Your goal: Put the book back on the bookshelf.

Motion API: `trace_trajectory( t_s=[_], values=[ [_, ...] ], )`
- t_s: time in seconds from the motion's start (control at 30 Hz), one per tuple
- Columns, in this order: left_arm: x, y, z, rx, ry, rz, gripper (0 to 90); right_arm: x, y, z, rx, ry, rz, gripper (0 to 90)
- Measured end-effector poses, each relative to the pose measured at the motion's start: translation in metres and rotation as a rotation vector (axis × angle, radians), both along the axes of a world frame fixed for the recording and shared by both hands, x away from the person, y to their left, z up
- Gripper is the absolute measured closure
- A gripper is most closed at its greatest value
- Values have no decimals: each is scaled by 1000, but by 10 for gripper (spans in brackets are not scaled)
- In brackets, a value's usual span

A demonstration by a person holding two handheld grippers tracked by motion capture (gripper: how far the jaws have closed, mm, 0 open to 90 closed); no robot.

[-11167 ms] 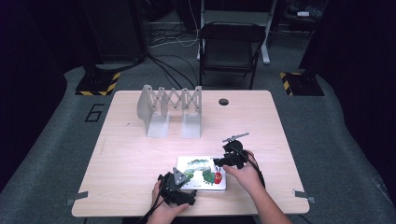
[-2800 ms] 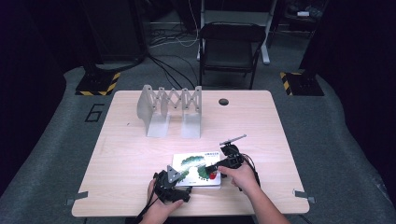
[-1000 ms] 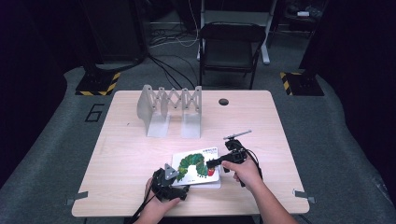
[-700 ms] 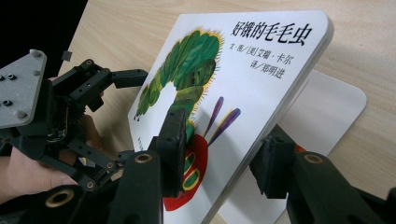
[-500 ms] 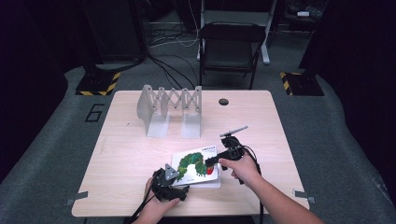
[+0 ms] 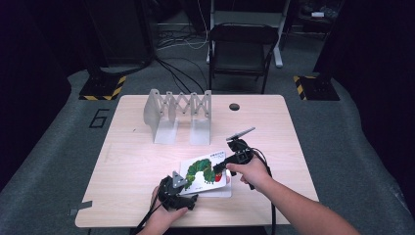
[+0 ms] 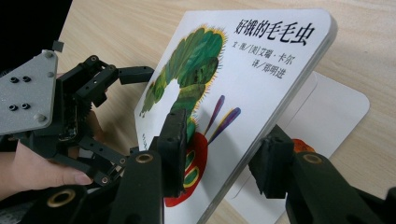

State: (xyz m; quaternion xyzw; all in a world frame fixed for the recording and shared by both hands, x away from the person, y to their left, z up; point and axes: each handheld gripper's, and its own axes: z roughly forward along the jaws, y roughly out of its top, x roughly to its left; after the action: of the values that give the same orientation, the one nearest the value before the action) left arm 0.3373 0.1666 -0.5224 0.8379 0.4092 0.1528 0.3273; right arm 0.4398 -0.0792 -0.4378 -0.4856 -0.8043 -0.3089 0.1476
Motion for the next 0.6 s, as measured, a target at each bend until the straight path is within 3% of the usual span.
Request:
trace_trajectory(
  t_s=[0.6],
  values=[
    [0,0,-1,-12,-12,2,92,5,3,12,2,53,36,652]
  ],
)
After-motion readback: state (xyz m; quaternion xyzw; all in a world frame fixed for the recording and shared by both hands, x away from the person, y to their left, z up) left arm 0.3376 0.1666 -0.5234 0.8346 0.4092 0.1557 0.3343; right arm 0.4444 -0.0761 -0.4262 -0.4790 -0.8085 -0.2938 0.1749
